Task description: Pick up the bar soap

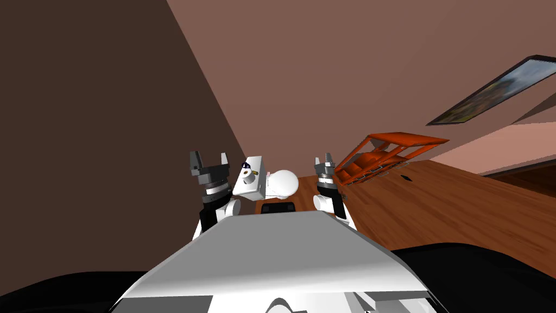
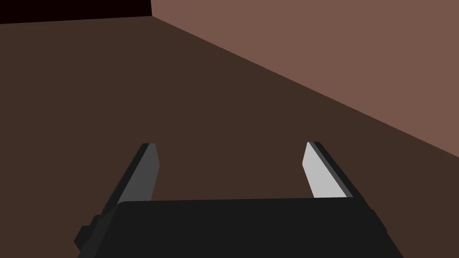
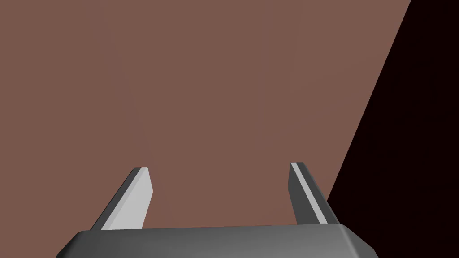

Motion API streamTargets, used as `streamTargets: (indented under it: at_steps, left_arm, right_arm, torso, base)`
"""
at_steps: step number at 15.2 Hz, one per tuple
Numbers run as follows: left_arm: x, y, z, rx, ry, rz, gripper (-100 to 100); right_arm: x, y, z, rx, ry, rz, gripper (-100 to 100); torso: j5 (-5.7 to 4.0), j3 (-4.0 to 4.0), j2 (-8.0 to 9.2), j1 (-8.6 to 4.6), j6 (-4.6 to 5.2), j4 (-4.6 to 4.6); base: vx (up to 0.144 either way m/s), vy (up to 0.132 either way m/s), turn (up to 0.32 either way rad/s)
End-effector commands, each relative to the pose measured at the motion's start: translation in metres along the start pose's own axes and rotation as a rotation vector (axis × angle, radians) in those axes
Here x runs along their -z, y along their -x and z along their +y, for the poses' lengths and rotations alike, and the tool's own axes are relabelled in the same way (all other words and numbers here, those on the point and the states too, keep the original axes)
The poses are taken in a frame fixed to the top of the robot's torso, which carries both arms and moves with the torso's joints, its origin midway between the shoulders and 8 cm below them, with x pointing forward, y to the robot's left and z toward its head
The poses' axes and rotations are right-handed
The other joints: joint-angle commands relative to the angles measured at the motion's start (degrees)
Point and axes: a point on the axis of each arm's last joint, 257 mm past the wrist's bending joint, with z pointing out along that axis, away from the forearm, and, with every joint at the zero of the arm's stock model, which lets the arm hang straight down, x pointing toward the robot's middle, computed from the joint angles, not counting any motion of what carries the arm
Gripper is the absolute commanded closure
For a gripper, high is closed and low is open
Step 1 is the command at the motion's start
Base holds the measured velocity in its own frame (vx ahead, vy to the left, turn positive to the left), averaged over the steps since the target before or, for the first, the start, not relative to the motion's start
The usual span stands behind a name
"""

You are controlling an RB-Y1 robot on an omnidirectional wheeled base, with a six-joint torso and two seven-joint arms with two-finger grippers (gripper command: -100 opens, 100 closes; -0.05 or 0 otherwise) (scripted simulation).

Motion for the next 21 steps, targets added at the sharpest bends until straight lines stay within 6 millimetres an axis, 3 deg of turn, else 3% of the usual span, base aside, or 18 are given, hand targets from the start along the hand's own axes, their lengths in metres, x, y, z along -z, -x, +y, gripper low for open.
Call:
streamTargets:
  at_steps: [1, 5, 8, 10, 13, 16, 21]
  left_arm:
    - [0.000, -0.004, 0.008, -0.011, 0.032, 0.036, -100]
    - [0.002, -0.008, 0.028, -0.035, 0.099, 0.080, -100]
    - [0.005, -0.008, 0.053, -0.066, 0.181, 0.113, -100]
    - [0.005, -0.008, 0.056, -0.067, 0.194, 0.111, -100]
    - [0.009, -0.004, 0.084, -0.103, 0.279, 0.131, -100]
    - [0.012, -0.002, 0.091, -0.106, 0.310, 0.126, -100]
    - [0.020, 0.007, 0.128, -0.149, 0.427, 0.132, -100]
  right_arm:
    - [0.000, 0.000, 0.000, 0.000, 0.000, 0.000, 0]
    - [0.000, 0.000, 0.000, 0.000, 0.000, 0.000, 0]
    - [0.000, 0.000, 0.000, 0.000, 0.000, 0.000, 0]
    - [0.000, 0.000, 0.000, 0.000, 0.000, 0.000, 0]
    - [0.000, 0.000, 0.000, 0.000, 0.000, 0.000, 0]
    - [0.000, 0.000, 0.000, 0.000, 0.000, 0.000, 0]
    - [0.000, 0.000, 0.000, 0.000, 0.000, 0.000, 0]
  torso:
    - [0.00, 0.00, 0.00, 0.00, 0.00, 0.00]
    - [-0.02, 0.02, 0.04, -0.08, 0.02, 0.01]
    - [-0.02, 0.04, 0.07, -0.10, 0.01, 0.01]
    - [-0.02, 0.05, 0.08, -0.12, 0.02, 0.02]
    - [-0.02, 0.05, 0.09, -0.10, 0.01, 0.02]
    - [-0.02, 0.05, 0.09, -0.10, 0.00, 0.02]
    - [-0.01, 0.02, 0.05, -0.09, 0.02, 0.01]
  base:
    - [-0.002, -0.009, -0.040]
    - [-0.012, -0.024, -0.064]
    - [-0.020, -0.028, -0.066]
    - [-0.020, -0.028, -0.055]
    - [-0.023, -0.028, -0.081]
    - [-0.017, -0.023, -0.035]
    - [-0.012, -0.024, -0.072]
